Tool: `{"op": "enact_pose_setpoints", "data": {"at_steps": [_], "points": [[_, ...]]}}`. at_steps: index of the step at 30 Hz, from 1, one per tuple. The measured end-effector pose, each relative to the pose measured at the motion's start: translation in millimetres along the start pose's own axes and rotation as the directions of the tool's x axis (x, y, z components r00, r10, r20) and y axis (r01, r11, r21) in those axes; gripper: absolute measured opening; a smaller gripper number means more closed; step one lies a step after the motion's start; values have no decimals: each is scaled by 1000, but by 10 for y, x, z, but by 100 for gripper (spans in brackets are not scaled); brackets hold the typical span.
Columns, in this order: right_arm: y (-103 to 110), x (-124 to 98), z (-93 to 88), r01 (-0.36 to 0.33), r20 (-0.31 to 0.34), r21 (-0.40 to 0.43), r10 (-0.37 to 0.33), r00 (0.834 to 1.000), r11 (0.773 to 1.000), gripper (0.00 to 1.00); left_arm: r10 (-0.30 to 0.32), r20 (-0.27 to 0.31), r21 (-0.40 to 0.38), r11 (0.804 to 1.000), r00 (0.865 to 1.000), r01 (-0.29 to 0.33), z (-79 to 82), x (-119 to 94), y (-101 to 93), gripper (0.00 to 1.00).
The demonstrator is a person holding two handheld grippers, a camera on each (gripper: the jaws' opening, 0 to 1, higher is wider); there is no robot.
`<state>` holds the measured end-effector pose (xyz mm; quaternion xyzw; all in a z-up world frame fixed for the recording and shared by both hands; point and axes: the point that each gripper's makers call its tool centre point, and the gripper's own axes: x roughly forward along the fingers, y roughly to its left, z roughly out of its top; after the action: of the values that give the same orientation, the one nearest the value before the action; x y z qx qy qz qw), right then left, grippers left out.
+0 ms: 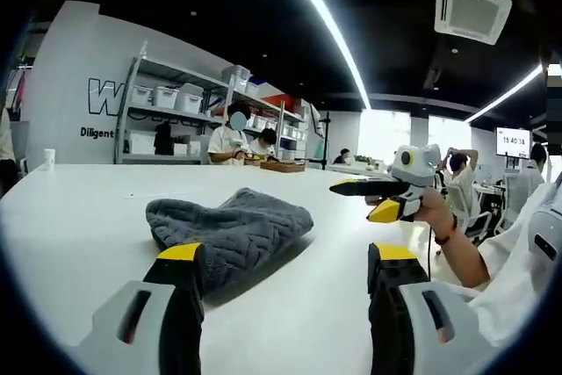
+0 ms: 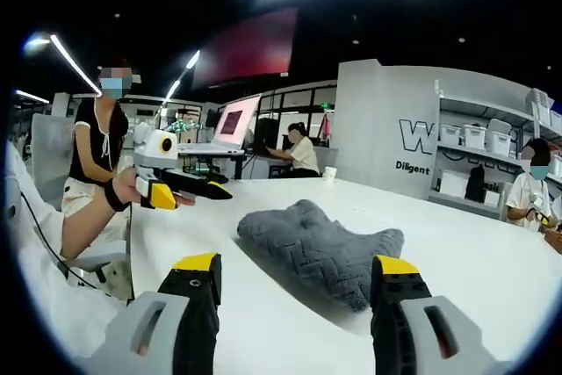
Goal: Open the folded towel by lifting each exposed corner and separating the folded layers until the towel lies flat within the target outline without major curled edges
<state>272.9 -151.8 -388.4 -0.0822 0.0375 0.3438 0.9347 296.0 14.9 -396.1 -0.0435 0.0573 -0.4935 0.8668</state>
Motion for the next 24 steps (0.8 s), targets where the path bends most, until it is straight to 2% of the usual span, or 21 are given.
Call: {"op": "enact_pose_setpoints", "data": {"at_steps": [6,11,14,17,24], "points": [[-26,15,15,2,-3,-2,-2,1000,1000,68,3,7,-6,1000,1000,-3,30,6,31,73],[-27,34,0,3,-10,-6,-3,1000,1000,68,2,-14,-13,1000,1000,-2,3,35,65,73],[-34,43,-14,3,-13,-3,-3,1000,1000,68,-10,5,-26,1000,1000,10,44,43,52,73],[-49,57,-16,5,-14,2,-5,1000,1000,67,11,-16,-24,1000,1000,-11,7,73,105,73],[-54,101,-50,1,-33,-6,-1,999,1000,67,5,-27,-45,999,1000,-7,-46,131,95,73]]}}
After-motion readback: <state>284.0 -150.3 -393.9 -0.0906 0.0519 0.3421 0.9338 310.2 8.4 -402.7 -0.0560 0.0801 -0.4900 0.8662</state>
